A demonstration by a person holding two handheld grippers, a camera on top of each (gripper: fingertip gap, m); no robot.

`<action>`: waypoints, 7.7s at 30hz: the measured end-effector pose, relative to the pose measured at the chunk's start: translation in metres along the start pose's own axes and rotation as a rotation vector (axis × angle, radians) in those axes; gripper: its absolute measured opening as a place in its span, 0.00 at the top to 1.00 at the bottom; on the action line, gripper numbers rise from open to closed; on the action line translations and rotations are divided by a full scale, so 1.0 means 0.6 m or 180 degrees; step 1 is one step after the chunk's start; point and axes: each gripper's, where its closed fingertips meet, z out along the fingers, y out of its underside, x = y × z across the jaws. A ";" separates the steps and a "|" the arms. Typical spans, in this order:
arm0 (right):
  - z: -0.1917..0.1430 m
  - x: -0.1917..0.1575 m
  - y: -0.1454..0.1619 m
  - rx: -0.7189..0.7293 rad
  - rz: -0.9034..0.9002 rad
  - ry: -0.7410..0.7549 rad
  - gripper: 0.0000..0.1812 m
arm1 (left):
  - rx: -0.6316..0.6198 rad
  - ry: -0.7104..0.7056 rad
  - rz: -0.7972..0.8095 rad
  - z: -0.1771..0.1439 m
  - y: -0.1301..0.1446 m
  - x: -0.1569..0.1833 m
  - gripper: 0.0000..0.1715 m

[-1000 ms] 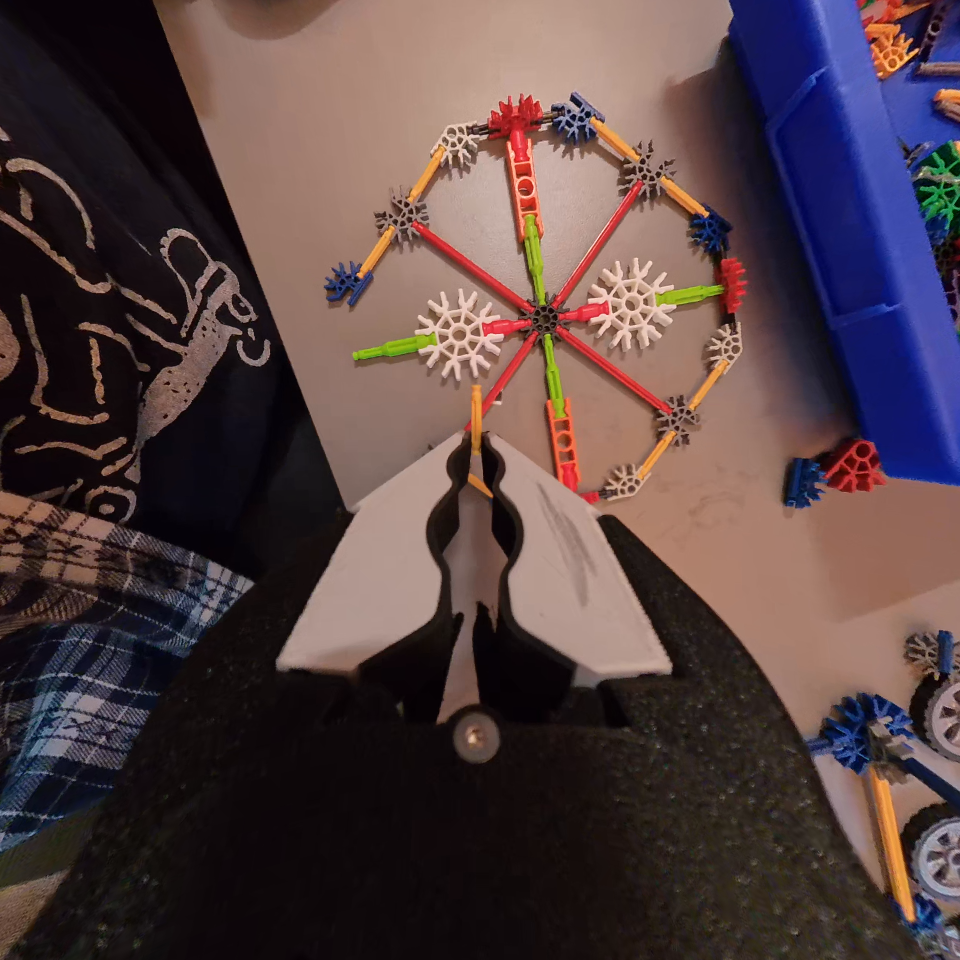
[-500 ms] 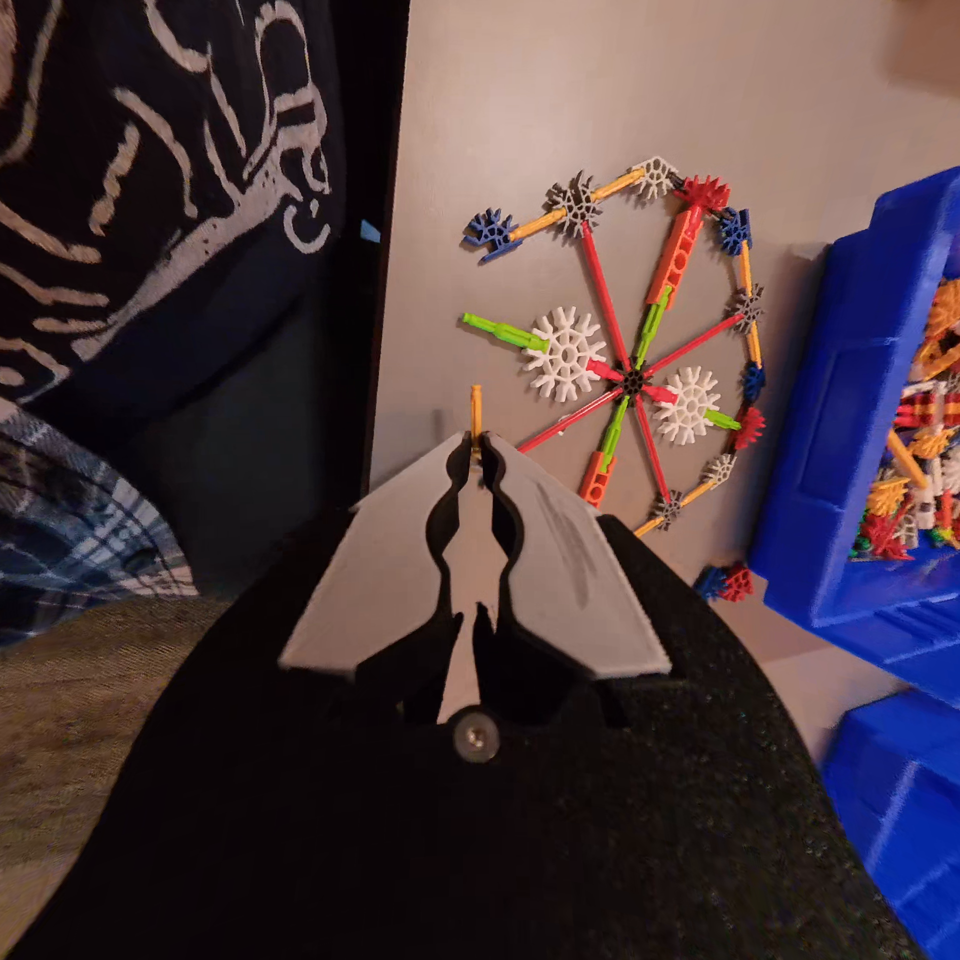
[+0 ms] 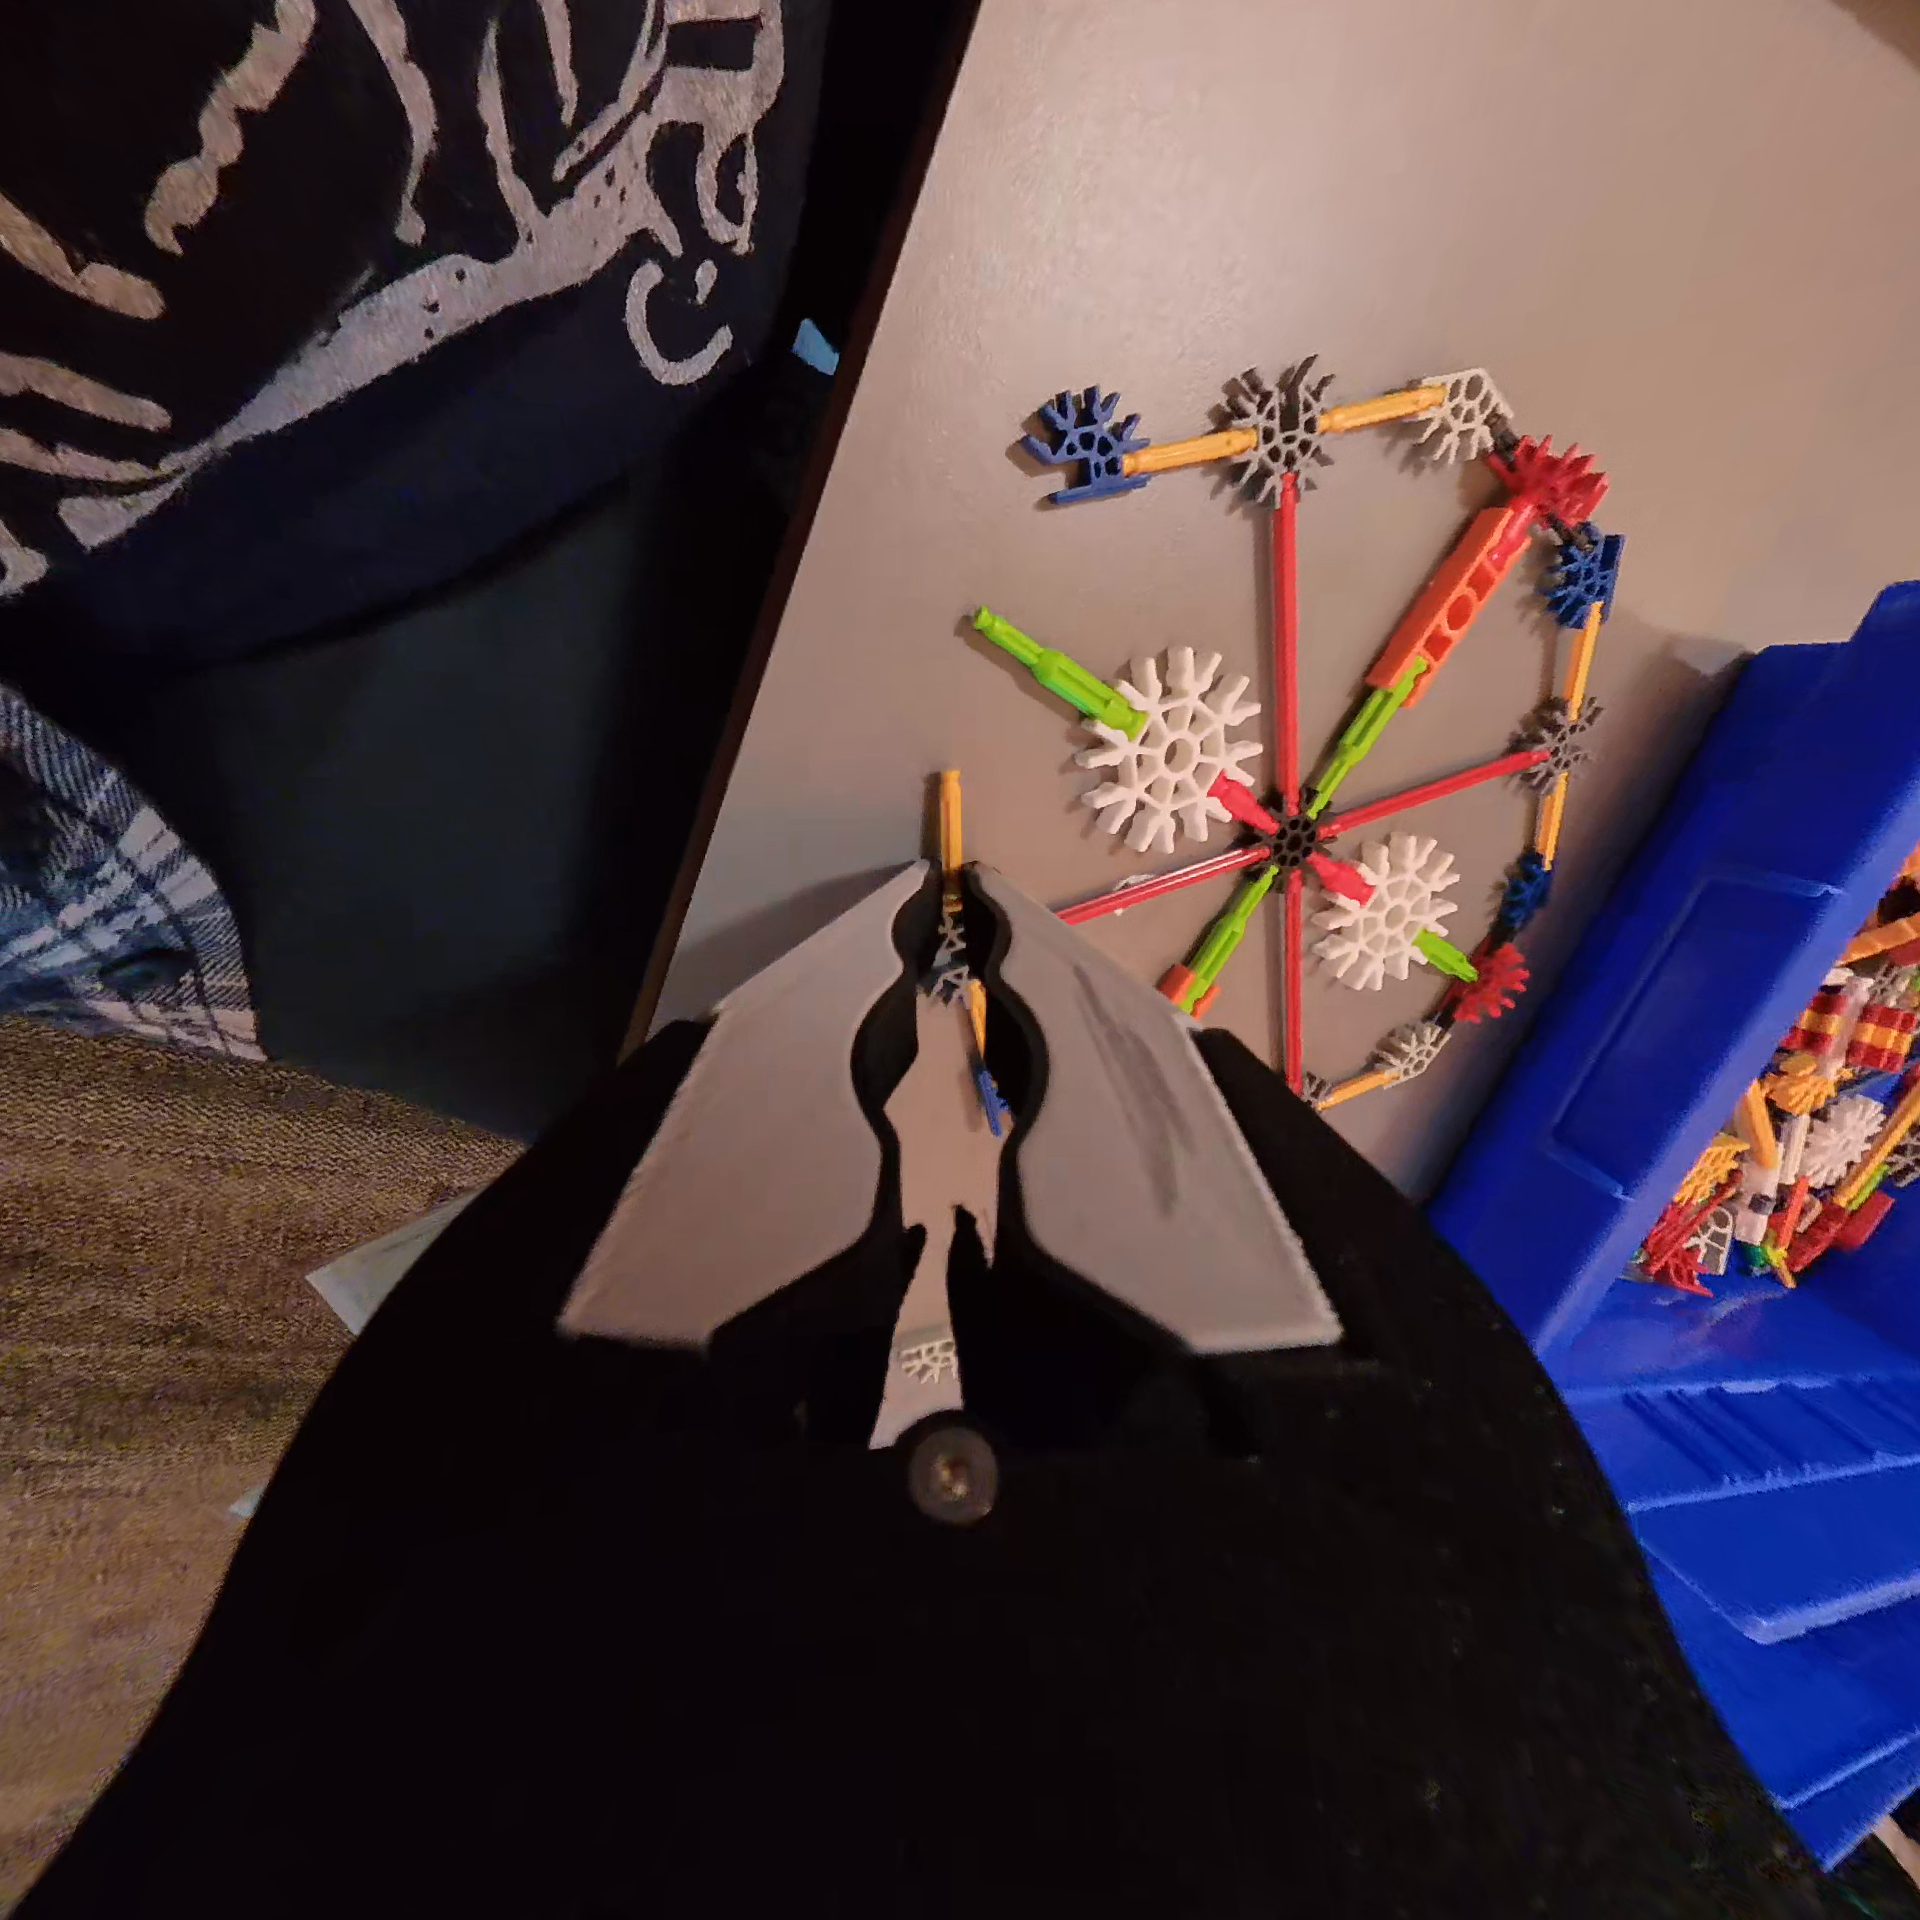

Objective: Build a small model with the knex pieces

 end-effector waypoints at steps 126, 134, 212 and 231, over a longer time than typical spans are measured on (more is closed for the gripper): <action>-0.025 0.007 0.025 0.0300 0.0890 0.0064 1.00 | 0.0046 -0.0055 -0.0080 0.002 -0.002 -0.012 0.90; -0.003 -0.004 0.027 0.0256 0.1012 -0.0004 1.00 | 0.0080 -0.0051 -0.0060 0.001 -0.004 -0.011 0.89; -0.068 0.007 0.038 0.0643 0.2260 0.0565 0.91 | -0.0167 0.0013 0.0065 -0.018 0.020 0.009 0.85; -0.056 0.012 0.031 0.0738 0.2256 0.0531 0.91 | -0.0233 0.0051 0.0114 -0.009 0.024 0.018 0.85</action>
